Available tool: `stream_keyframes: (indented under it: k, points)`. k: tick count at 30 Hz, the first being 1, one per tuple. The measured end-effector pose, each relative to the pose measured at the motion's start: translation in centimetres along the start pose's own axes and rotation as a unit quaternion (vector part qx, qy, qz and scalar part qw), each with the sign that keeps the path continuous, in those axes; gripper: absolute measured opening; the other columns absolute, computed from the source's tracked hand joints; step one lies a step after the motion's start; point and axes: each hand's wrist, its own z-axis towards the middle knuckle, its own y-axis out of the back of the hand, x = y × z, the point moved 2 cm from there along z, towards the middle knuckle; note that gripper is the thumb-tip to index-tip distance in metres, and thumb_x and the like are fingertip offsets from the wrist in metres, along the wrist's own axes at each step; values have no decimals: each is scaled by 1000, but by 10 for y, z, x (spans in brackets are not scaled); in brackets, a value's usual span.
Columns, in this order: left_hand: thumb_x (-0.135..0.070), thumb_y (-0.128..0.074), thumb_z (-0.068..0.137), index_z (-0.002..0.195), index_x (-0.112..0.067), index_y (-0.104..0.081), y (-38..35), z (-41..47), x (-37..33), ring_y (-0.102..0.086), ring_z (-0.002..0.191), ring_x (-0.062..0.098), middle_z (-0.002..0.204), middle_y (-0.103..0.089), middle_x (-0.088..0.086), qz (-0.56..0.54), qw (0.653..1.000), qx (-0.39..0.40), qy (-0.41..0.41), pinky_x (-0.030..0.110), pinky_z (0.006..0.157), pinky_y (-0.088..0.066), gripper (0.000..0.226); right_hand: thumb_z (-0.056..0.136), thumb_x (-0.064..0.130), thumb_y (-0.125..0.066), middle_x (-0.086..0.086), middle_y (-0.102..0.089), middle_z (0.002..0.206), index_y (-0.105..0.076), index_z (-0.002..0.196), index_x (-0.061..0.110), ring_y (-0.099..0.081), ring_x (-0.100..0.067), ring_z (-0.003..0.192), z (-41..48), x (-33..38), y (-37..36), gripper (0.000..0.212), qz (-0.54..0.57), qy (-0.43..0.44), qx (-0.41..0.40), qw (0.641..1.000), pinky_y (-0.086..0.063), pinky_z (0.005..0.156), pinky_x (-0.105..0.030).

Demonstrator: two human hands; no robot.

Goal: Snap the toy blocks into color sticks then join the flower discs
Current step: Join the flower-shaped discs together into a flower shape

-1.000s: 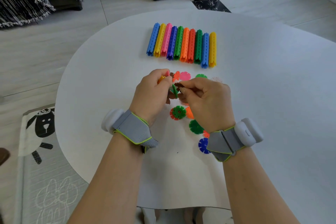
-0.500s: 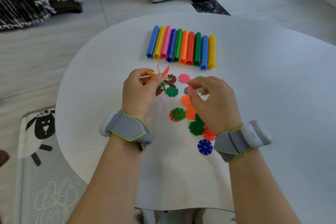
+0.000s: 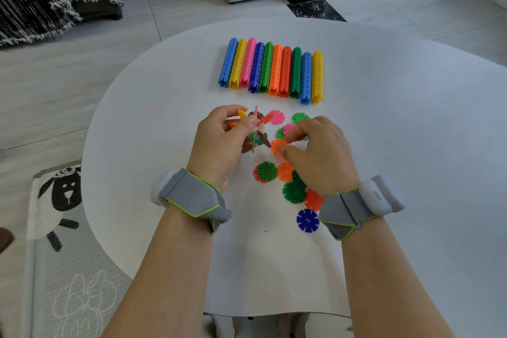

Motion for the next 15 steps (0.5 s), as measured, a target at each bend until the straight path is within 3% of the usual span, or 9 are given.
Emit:
stream_keyframes:
  k: [5, 15]
  points:
    - [-13, -57, 92, 114, -16, -61, -4, -3, -2, -69, 79, 20, 93, -66, 8, -41, 999, 11, 19, 36, 74, -58, 23, 79, 18, -75, 7, -70, 69, -67, 74, 21, -68, -11, 63, -7, 1, 11, 9, 260, -6, -58, 964, -56, 68, -31]
    - [-15, -56, 92, 123, -9, -59, -6, -5, -4, -67, 84, 19, 102, -66, 10, -24, 1000, 12, 14, 36, 74, -59, 31, 83, 8, -70, 8, -71, 74, -63, 73, 24, -70, -3, 67, -11, 6, 8, 20, 274, 33, -42, 960, -58, 71, -27]
